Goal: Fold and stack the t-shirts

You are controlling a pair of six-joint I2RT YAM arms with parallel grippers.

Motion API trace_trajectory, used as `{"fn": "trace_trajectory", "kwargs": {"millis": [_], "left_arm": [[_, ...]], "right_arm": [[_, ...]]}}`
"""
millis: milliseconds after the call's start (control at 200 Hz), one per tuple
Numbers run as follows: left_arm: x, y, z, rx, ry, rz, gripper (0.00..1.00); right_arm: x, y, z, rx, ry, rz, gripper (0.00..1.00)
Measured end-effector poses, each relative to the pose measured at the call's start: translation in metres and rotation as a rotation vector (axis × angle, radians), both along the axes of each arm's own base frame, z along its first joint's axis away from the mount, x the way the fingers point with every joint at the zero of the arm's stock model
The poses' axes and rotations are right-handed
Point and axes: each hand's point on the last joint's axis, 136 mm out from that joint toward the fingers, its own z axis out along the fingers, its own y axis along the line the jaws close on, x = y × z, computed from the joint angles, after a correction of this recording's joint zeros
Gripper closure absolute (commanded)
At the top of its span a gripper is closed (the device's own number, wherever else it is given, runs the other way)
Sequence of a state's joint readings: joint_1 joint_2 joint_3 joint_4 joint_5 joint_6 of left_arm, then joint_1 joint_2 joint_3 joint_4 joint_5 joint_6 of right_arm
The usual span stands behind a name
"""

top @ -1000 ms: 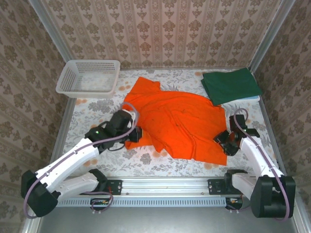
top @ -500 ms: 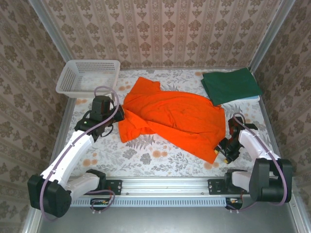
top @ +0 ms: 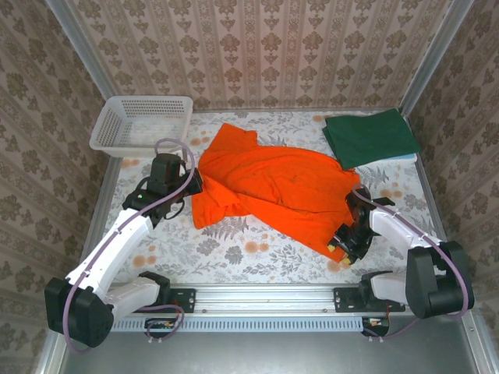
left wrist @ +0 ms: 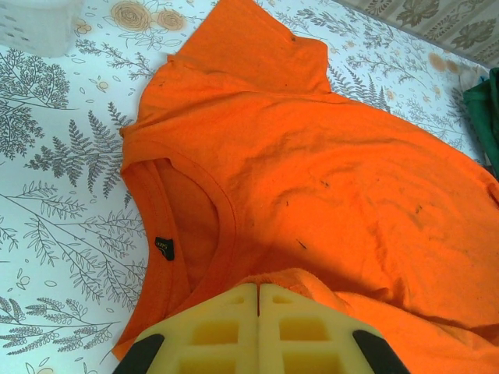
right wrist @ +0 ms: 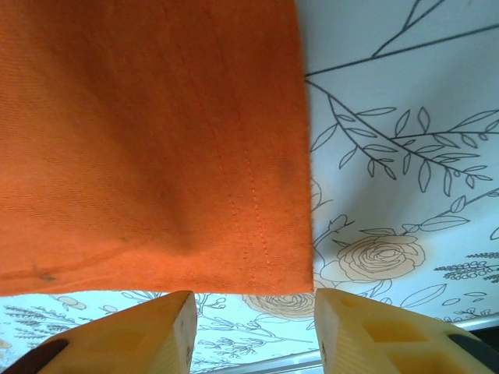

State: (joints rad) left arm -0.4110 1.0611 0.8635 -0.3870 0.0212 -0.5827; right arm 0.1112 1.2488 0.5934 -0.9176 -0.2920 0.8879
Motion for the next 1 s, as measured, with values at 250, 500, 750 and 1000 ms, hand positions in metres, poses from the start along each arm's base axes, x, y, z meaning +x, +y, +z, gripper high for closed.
{"fn": "trace_trajectory", "kwargs": {"millis": [250, 500, 750, 1000], "left_arm": [[0.000, 0.000, 0.000, 0.000, 0.001, -0.001, 1.00], [-0.001, -0.001, 0.000, -0.005, 0.002, -0.007, 1.00], [-0.002, -0.004, 0.000, -0.005, 0.002, -0.017, 1.00], [-0.003, -0.006, 0.000, -0.007, 0.003, -0.024, 1.00]], "right_arm": [[0.001, -0.002, 0.002, -0.049, -0.017, -0.034, 0.57], [-0.004, -0.003, 0.001, -0.085, -0.052, -0.108, 0.54], [-0.013, -0.001, -0.015, -0.113, -0.064, -0.207, 0.55], [-0.017, -0.004, -0.017, -0.148, -0.040, -0.259, 0.78]]}}
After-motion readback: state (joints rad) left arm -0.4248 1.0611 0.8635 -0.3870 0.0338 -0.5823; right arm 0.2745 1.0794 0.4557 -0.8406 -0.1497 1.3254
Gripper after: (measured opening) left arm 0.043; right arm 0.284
